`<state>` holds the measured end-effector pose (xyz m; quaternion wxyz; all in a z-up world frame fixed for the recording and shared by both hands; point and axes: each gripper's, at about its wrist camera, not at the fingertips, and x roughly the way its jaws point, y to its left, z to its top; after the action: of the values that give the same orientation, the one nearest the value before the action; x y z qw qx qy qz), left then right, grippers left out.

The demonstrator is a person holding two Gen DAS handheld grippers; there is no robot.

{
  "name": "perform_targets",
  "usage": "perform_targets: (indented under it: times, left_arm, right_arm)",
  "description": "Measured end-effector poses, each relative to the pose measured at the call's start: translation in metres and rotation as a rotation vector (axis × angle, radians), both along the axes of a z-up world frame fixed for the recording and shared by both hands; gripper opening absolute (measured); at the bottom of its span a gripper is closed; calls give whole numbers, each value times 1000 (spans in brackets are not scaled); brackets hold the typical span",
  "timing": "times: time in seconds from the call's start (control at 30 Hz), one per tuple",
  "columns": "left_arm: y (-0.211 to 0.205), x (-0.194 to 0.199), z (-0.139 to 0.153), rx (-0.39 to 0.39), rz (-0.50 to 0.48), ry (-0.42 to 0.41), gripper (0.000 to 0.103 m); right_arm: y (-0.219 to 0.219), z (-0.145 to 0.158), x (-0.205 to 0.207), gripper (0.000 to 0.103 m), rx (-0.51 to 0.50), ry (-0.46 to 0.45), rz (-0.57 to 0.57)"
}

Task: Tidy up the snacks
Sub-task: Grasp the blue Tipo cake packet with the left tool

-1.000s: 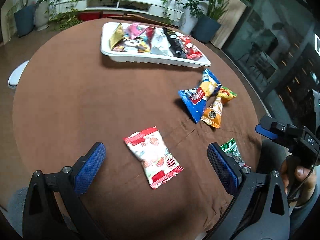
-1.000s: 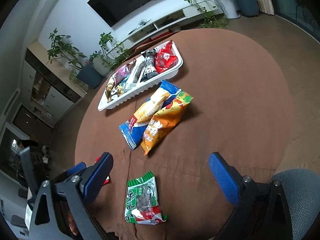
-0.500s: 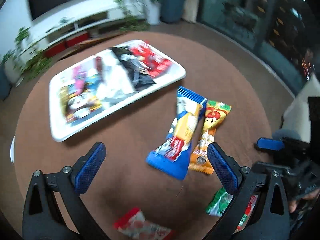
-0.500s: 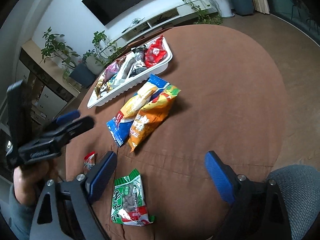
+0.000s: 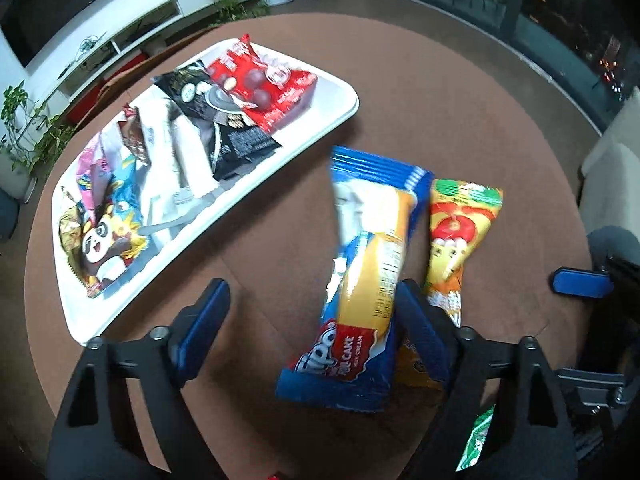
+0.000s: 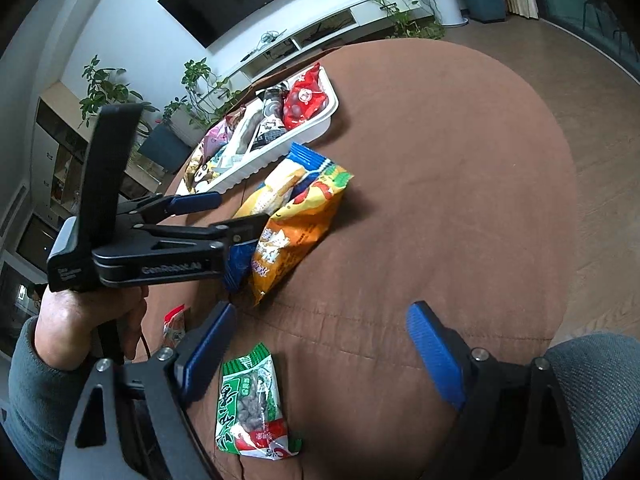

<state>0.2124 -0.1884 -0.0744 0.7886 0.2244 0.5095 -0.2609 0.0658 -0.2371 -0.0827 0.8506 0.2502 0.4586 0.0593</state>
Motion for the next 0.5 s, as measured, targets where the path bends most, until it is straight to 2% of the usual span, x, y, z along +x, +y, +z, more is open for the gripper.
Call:
perform_targets:
  times: [0.07, 0.13, 0.2, 0.27, 0.33, 0.5]
  left_arm:
    - [-3, 4, -6, 12, -3, 16, 64]
    - [-3, 8, -8, 5, -3, 20, 62]
    - [-2, 10, -9, -11, -3, 36, 56]
    - [0, 11, -9, -28, -7, 46, 40]
    - [2, 11, -9, -35, -2, 49, 31]
    - [31, -1, -4, -85, 42, 51, 26]
  right_arm:
    - [1, 0, 0, 90, -1, 2, 1]
    - [0, 0, 1, 90, -2, 4, -1]
    - [0, 0, 2, 90, -3, 8, -4]
    - [2, 0, 4, 90, -10, 14, -3]
    - [3, 1, 7, 90, -19, 14, 0]
    - [8, 5, 21, 90, -56, 9, 7]
